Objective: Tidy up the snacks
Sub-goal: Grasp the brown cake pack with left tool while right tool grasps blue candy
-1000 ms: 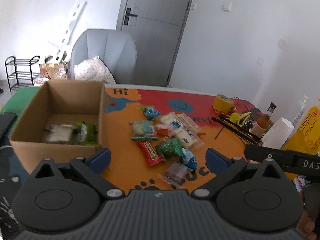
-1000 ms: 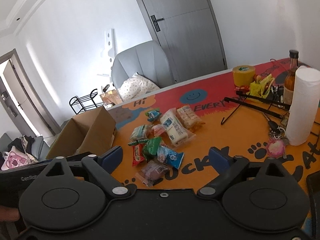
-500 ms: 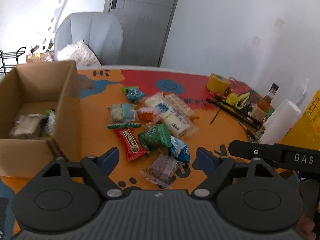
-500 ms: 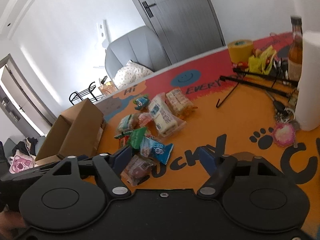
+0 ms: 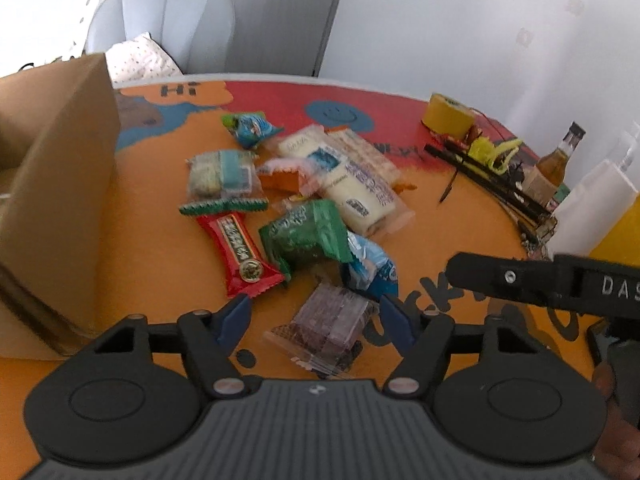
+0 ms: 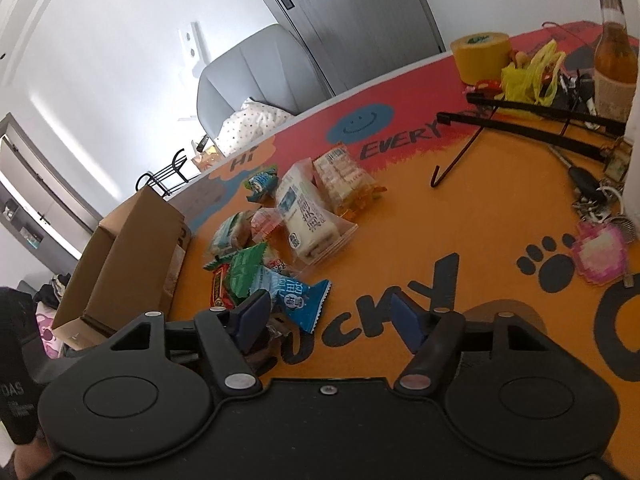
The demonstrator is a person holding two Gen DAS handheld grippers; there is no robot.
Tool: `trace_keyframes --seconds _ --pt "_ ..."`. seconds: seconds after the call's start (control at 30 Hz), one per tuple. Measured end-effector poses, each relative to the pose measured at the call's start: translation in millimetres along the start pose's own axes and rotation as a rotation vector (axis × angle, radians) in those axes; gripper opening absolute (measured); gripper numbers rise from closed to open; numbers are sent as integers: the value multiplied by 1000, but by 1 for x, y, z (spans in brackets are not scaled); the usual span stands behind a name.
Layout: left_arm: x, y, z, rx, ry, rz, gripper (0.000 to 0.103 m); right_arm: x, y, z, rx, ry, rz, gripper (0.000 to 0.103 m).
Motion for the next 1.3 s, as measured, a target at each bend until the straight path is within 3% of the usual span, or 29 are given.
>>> trace_keyframes --seconds 0.13,0.2,0.23,0.27,0.8,0.93,1.1,1.3 --pt "-3 -1 5 -9 4 20 68 0 -1 9 11 4 5 66" --pt "-3 0 5 -10 3 19 56 2 -2 14 16 8 3 66" --pt "-3 0 5 -5 -1 22 41 4 -3 17 20 12 1 66" --pt "-2 0 5 1 1 26 34 6 -3 19 23 13 -1 65" --pt "27 -2 -1 6 32 -33 31 19 -3 49 41 -4 -49 58" --pt "26 -4 -1 -10 54 -21 34 24 -7 53 44 -32 -107 45" --pt "17 -10 -4 -31 115 66 36 24 -12 48 43 -14 -99 39" --pt "19 -15 -10 -13 115 54 33 23 -21 31 30 -20 -77 34"
Point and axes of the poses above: each gripper's, at about its wrist camera, not at the fingertips, and z roughly the way its jaws point, x to its left, y to its top, the point moved 10 cm from there along z, roughly the way its jaws point, and after that the axes turned 9 degrees about y, right-handed, at the moved point
